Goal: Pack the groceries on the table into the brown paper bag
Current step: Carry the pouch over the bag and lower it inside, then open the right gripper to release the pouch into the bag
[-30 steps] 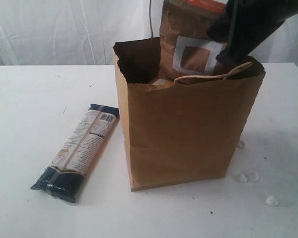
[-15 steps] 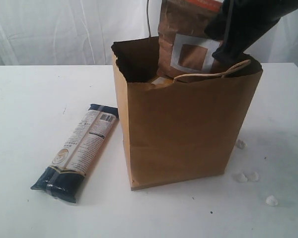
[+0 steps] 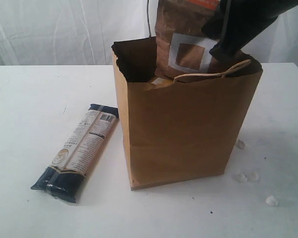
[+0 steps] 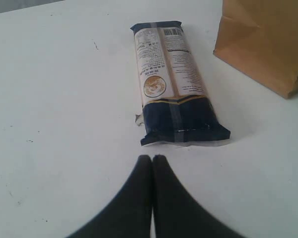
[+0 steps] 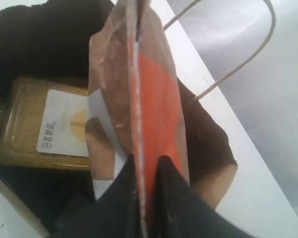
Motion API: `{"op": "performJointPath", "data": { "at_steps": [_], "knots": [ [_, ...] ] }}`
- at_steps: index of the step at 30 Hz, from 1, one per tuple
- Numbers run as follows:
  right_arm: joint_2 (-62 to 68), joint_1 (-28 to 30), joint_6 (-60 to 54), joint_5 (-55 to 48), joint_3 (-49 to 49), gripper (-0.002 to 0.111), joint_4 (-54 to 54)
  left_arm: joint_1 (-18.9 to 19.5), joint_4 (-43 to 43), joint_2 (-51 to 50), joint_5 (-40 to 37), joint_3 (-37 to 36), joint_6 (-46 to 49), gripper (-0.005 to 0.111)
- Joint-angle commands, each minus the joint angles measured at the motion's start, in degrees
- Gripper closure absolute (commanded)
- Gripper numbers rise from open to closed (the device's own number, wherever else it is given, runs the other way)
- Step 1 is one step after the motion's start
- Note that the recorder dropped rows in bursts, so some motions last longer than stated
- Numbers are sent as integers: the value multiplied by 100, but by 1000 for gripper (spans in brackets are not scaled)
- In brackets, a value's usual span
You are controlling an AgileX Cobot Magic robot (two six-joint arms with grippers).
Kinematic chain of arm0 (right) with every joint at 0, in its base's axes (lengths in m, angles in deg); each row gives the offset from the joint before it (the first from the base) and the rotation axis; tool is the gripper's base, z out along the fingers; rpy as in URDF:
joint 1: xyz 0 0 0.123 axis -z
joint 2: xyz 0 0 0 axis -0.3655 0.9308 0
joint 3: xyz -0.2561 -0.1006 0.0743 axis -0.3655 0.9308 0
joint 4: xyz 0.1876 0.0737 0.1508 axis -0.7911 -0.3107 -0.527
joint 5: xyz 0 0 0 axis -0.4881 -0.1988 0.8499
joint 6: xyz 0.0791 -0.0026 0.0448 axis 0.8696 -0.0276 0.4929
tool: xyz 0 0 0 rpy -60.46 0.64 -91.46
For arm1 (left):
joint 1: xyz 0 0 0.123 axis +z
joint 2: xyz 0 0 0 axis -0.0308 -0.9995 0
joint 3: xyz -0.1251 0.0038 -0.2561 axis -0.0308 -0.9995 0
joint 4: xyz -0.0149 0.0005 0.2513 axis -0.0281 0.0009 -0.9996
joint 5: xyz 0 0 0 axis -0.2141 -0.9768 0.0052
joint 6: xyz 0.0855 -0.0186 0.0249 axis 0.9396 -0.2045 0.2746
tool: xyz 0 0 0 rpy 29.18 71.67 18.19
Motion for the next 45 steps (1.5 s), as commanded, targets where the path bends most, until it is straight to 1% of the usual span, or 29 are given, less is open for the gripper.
{"op": "performJointPath", "data": {
  "at_steps": [1, 8, 18, 28, 29, 31, 33, 35, 37, 38, 45],
  "knots": [
    [17, -96, 58, 85, -149, 108, -131, 8, 25, 23, -18, -16, 2, 107],
    [30, -272, 45, 61, -193, 108, -131, 8, 25, 23, -18, -16, 2, 107],
    [200, -272, 45, -299, -193, 108, -54, 8, 25, 23, -18, -16, 2, 107],
    [308, -295, 45, -352, -193, 108, -55, 8, 25, 23, -18, -16, 2, 107],
    [295, -295, 45, -366, -193, 106, -55, 8, 25, 23, -18, -16, 2, 107],
    [295, -295, 45, -367, -193, 100, -55, 8, 25, 23, -18, -16, 2, 107],
    [295, -295, 82, -374, -193, 85, -55, 8, 25, 23, -18, -16, 2, 107],
    [295, -295, 237, -344, -193, 67, -55, 8, 25, 23, -18, -16, 2, 107],
    [295, -295, 404, -287, -201, 53, -55, 8, 25, 23, -18, -16, 2, 107],
    [265, -295, 478, -228, -207, 49, -55, 8, 25, 23, -18, -16, 2, 107],
    [-113, -295, 551, 248, -207, 48, -1, 8, 25, 23, -18, -16, 2, 107]
  ]
}}
